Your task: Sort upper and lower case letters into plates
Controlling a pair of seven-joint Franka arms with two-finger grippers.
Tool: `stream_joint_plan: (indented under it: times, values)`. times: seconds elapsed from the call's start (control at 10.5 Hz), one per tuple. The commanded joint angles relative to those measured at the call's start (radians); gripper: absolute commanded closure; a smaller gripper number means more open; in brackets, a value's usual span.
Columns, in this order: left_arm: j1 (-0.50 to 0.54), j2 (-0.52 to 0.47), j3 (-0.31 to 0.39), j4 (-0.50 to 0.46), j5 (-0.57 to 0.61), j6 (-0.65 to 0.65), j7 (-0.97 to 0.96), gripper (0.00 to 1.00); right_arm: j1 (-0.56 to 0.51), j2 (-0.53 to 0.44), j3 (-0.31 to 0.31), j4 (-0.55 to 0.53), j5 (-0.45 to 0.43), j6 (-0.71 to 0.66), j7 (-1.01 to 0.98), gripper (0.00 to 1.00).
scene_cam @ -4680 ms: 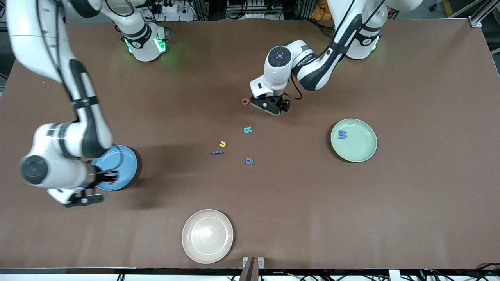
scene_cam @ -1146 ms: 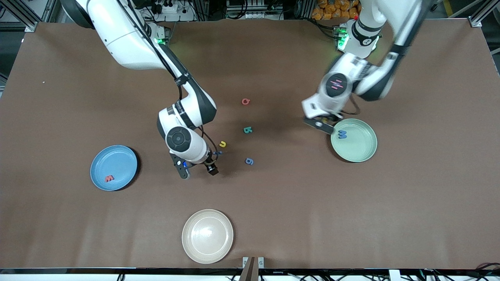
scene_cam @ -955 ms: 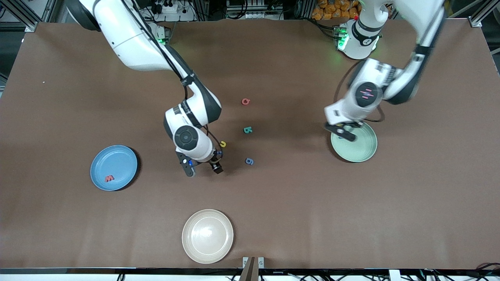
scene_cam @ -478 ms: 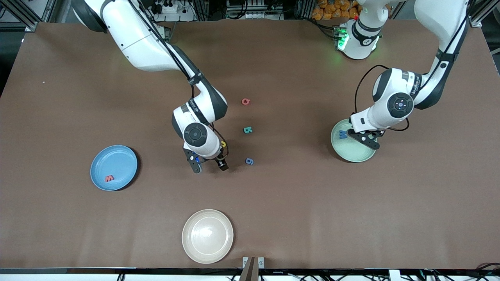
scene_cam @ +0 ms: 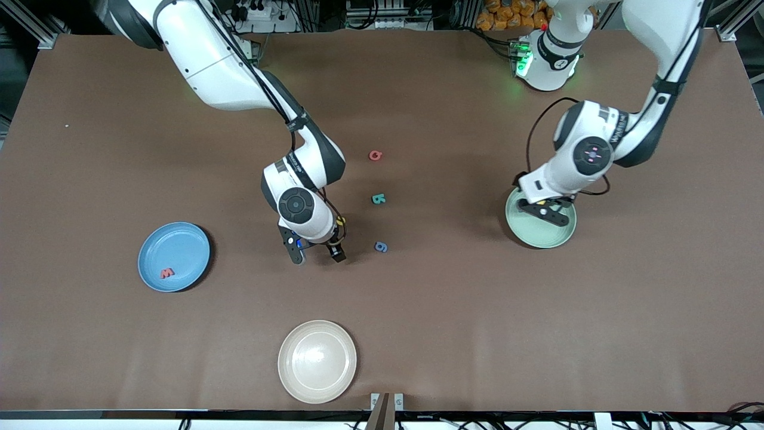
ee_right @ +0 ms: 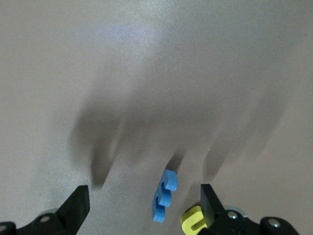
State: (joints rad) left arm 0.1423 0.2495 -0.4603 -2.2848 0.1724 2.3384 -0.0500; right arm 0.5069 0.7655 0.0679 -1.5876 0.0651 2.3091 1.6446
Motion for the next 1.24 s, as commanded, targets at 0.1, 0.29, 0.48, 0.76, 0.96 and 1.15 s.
stream_joint_plan:
  times: [0.1,0.29,0.48,0.76,0.96,1.15]
  values:
    - [-0.026,0.025,-0.060,0.038,-0.016,0.001,-0.173,0.00,0.005,-0.057,0.001,-0.072,-0.007,0.006,0.032,0.00]
    - [-0.046,0.024,-0.072,0.038,-0.014,0.001,-0.182,0.00,0.005,-0.058,0.001,-0.072,-0.007,0.012,0.034,0.69]
    - [-0.055,0.030,-0.121,0.041,-0.027,0.002,-0.218,0.00,0.013,-0.058,0.000,-0.072,-0.008,0.019,0.040,1.00]
    - [-0.067,0.048,-0.124,0.065,-0.049,0.002,-0.278,0.00,0.015,-0.058,0.000,-0.074,-0.011,0.024,0.040,1.00]
    - [-0.121,0.063,-0.123,0.088,-0.060,0.001,-0.408,0.00,0.013,-0.066,0.000,-0.074,-0.031,0.018,0.038,1.00]
    - [-0.150,0.091,-0.124,0.128,-0.060,0.001,-0.512,0.00,0.004,-0.119,-0.026,-0.072,-0.039,-0.022,0.032,1.00]
